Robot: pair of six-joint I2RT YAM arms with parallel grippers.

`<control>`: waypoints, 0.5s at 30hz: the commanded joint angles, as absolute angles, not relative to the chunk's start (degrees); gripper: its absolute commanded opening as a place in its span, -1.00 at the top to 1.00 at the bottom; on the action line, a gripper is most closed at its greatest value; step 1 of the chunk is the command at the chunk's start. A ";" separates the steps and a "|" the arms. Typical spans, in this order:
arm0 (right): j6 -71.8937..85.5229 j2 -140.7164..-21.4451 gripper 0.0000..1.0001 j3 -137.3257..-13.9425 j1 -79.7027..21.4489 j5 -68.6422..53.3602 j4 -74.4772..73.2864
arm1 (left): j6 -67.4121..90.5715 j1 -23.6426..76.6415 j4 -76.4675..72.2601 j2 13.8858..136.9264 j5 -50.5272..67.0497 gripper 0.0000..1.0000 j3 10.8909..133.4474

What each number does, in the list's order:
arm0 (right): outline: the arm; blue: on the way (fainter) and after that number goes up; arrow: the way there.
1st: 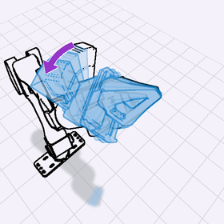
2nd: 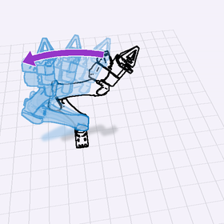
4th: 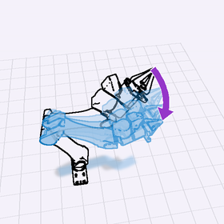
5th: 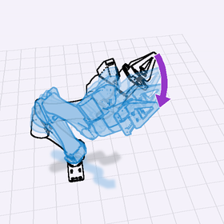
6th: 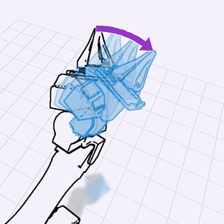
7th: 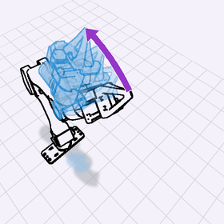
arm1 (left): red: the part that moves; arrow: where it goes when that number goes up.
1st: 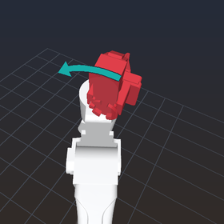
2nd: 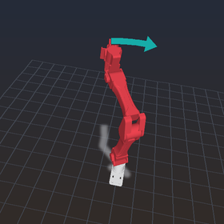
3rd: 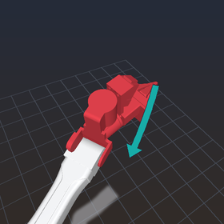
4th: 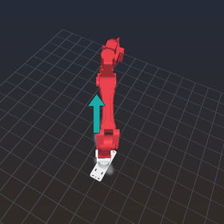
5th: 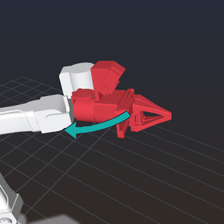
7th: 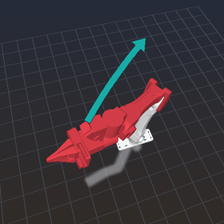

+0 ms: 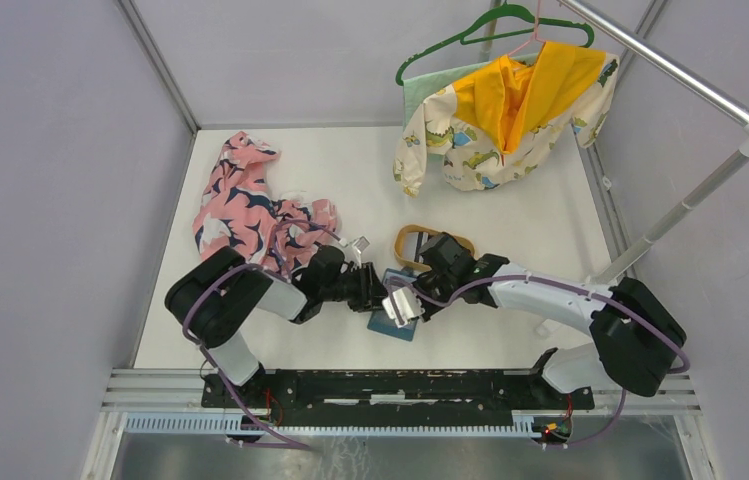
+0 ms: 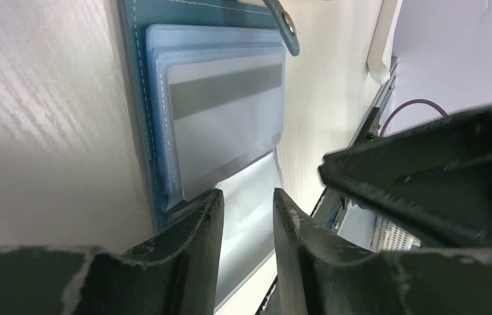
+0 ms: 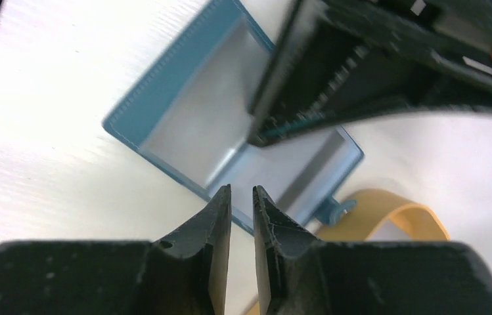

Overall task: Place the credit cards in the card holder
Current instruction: Insert the credit card into the card holder.

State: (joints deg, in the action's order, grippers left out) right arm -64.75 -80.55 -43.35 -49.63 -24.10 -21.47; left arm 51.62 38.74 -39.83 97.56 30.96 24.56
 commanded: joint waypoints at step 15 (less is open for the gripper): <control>-59.36 -81.41 0.61 -40.52 -45.22 -19.51 -12.76 | 48.13 39.48 -25.87 90.59 23.15 0.64 22.65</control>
State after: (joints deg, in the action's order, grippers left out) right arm -63.13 -80.38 -40.53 -45.30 -21.74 -17.58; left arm 51.53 39.13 -31.90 91.33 26.50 21.87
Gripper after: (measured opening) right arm 0.185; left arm 0.203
